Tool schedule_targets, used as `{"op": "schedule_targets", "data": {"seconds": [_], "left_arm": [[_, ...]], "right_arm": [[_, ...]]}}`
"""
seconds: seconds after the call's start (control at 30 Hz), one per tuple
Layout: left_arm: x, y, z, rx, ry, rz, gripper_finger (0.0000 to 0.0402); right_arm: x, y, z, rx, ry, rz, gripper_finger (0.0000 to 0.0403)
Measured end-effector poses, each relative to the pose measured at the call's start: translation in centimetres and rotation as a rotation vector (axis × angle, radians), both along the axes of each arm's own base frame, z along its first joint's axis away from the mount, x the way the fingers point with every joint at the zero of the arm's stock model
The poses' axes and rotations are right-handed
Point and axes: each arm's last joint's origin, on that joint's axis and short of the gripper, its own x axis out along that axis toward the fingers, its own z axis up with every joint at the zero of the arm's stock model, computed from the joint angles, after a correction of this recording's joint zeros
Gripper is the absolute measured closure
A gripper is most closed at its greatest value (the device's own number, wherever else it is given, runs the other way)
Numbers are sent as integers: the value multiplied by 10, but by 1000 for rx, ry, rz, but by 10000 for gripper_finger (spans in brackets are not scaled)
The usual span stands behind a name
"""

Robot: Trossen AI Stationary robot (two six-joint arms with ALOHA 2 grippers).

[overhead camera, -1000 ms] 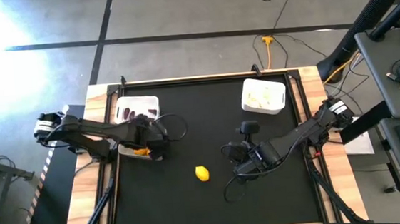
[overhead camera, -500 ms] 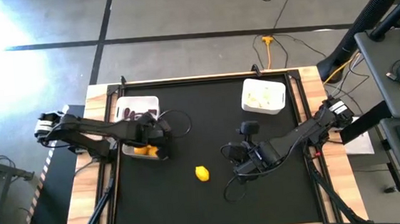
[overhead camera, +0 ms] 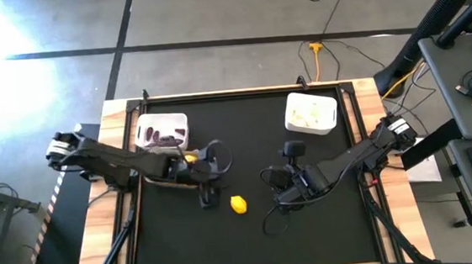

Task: Sort produce into baskets
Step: Put the lemon into the gray bin

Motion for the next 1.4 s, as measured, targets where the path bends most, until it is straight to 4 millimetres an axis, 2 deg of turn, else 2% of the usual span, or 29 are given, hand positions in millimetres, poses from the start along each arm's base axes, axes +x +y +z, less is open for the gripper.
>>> {"op": "schedule_targets", "data": {"seconds": [0.13,0.23,0.37,0.5,0.67,0.93,1.2,1.4], "left_arm": [[8,-8,-39,-32,-14,-48,129],[17,-17,-59,-50,-30,-81,129],[27,-26,-75,-16,37,-120,129],[39,-31,-83,-3,103,-165,129],[42,-34,-103,-36,251,-226,129],[45,-34,-114,-14,297,-185,129],[49,-34,-103,-21,204,-147,129],[47,-31,-99,26,202,-97,129]], "right_arm": [[0,0,0,17,6,0,42],[0,0,-1,20,7,0,42],[0,1,-1,38,14,1,42],[0,1,-1,52,4,-13,42],[0,1,-1,60,-10,-28,42],[0,1,-1,62,-15,-28,42],[0,1,-1,62,-15,-28,42],[0,1,-1,62,-15,-28,42]]}}
